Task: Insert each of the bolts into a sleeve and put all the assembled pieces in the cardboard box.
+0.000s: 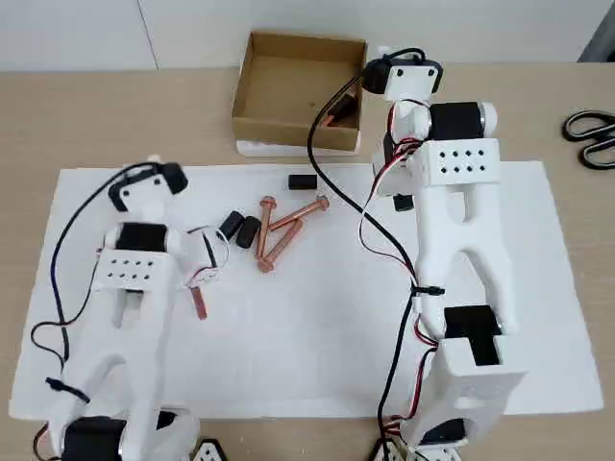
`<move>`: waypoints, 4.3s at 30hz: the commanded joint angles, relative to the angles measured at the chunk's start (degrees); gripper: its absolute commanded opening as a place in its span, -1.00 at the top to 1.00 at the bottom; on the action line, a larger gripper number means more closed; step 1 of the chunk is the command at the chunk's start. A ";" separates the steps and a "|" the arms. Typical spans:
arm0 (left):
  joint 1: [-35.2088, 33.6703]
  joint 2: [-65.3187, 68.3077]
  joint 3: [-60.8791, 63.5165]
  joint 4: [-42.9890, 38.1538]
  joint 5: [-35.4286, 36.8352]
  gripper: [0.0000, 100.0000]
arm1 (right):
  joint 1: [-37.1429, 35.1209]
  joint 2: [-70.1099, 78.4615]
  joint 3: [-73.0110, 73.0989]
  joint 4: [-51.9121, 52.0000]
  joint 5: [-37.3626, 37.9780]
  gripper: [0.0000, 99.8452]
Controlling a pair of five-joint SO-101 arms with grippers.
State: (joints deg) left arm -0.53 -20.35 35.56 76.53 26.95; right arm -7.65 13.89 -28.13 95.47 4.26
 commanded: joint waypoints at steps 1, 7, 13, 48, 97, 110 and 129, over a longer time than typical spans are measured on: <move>0.79 -0.88 -4.09 0.26 -6.15 0.99 | 0.13 -0.84 -3.34 -0.31 -0.79 0.99; 0.35 -0.88 1.98 -6.86 -24.53 0.98 | 0.13 -0.84 -3.34 -0.31 -2.29 0.99; -1.49 -0.88 5.05 -7.65 -24.09 0.93 | 0.13 -0.84 -3.34 -0.31 -2.29 0.99; -1.67 10.11 4.88 -13.10 -25.85 0.70 | 0.13 -0.84 -3.34 0.48 -2.37 0.99; -1.58 6.95 -24.04 10.73 -25.85 0.99 | 0.22 -20.70 -0.97 0.57 -1.85 0.98; -1.32 5.10 -24.04 12.92 -25.85 0.99 | 0.66 -64.13 41.93 -22.29 0.44 0.98; -1.23 5.10 -24.22 3.96 -24.00 0.99 | -1.63 -94.64 82.20 -53.93 -12.04 0.99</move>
State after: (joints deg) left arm -1.85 -12.35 14.29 82.24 1.36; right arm -7.91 -75.43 50.81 45.54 -2.59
